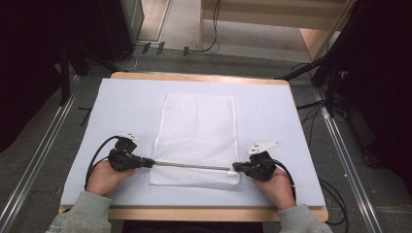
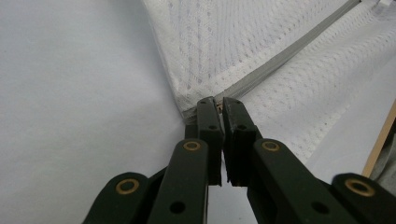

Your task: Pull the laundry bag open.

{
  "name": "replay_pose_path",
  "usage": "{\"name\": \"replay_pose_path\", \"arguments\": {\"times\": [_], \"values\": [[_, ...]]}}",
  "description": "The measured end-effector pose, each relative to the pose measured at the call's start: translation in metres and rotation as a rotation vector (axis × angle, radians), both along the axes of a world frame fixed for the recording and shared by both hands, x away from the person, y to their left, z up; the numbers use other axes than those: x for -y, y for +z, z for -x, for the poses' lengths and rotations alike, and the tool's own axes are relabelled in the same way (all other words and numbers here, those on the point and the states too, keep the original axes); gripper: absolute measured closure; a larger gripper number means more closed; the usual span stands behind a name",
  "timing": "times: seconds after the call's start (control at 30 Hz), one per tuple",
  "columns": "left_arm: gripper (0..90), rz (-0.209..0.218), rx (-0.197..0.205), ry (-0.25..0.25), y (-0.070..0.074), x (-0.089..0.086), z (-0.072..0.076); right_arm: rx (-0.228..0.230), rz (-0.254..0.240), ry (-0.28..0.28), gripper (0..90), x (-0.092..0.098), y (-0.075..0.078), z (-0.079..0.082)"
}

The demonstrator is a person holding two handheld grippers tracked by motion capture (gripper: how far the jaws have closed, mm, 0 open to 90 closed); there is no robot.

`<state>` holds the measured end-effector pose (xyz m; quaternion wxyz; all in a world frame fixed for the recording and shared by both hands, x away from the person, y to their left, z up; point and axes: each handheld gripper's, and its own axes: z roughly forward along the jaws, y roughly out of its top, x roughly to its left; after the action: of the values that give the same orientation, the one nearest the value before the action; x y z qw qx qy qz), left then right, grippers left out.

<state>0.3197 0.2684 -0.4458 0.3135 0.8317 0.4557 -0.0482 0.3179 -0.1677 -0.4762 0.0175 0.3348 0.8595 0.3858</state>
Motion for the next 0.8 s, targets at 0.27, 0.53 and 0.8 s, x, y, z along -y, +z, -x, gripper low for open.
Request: {"name": "replay_pose_path", "arguments": {"times": [0.27,0.53,0.8], "values": [[83.7,0.06,0.014,-0.02,-0.003,-0.006,0.002,-0.02,0.009,0.022,88.4,-0.001,0.003,-0.005],[63.8,0.094,0.111,-0.003,0.006,-0.017,0.007,0.013,-0.015,-0.027,75.5,0.008,0.012,-0.007],[52.3,0.044,0.216,0.036,0.013,-0.027,0.008,0.096,-0.025,-0.092,52.1,0.02,0.018,-0.01]]}}
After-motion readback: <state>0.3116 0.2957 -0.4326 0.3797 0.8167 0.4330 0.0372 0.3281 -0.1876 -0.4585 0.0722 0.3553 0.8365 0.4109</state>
